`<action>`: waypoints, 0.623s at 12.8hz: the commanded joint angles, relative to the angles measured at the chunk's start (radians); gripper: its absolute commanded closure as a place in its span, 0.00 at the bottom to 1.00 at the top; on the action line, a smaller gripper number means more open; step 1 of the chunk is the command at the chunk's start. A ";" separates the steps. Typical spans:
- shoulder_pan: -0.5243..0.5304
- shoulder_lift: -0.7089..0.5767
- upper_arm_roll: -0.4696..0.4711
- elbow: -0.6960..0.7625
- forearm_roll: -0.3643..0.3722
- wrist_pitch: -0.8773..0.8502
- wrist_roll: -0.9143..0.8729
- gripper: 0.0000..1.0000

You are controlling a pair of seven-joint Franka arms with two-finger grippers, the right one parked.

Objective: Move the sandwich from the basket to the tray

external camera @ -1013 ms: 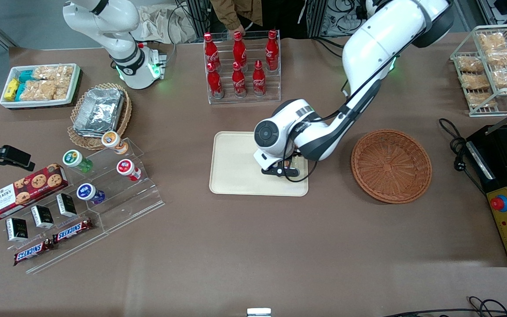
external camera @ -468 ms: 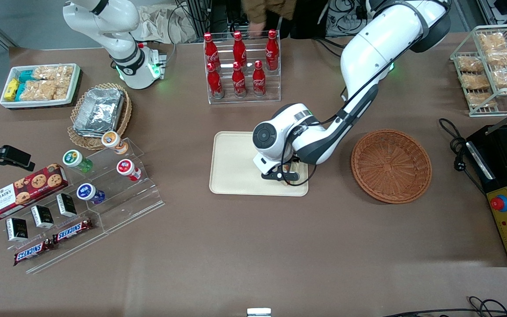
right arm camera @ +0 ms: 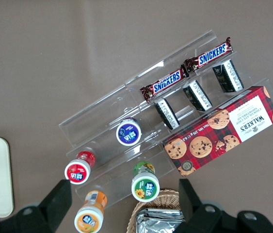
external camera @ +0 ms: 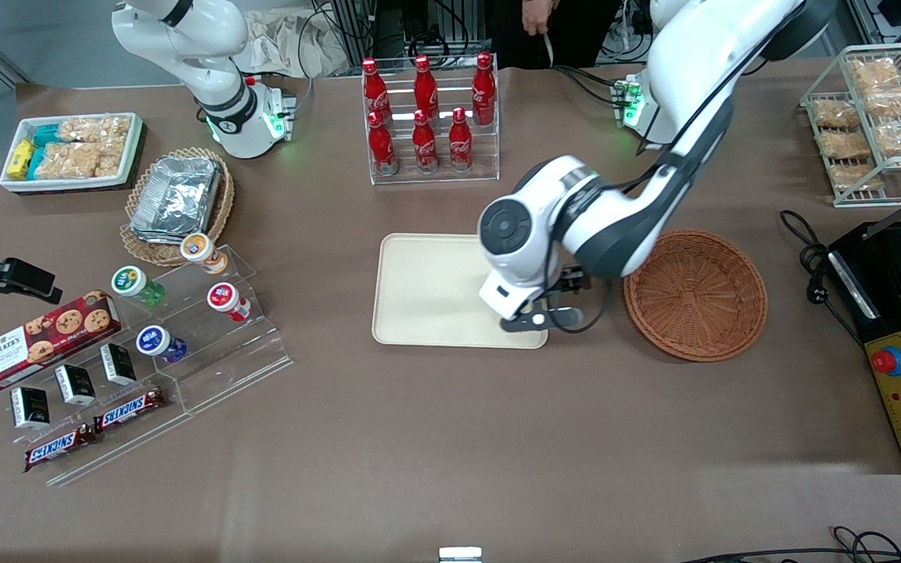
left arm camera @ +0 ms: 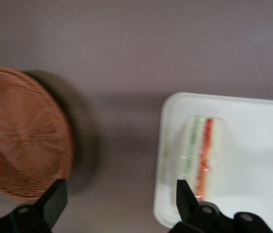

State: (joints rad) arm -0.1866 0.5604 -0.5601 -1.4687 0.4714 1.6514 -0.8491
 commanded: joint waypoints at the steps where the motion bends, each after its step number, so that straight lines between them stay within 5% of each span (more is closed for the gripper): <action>1: 0.158 -0.089 -0.011 -0.021 -0.042 -0.044 0.183 0.00; 6: 0.387 -0.236 0.014 -0.033 -0.132 -0.096 0.526 0.00; 8: 0.328 -0.324 0.223 -0.067 -0.253 -0.082 0.710 0.00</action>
State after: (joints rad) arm 0.1883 0.3429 -0.4760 -1.4731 0.3178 1.5624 -0.2838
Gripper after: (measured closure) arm 0.000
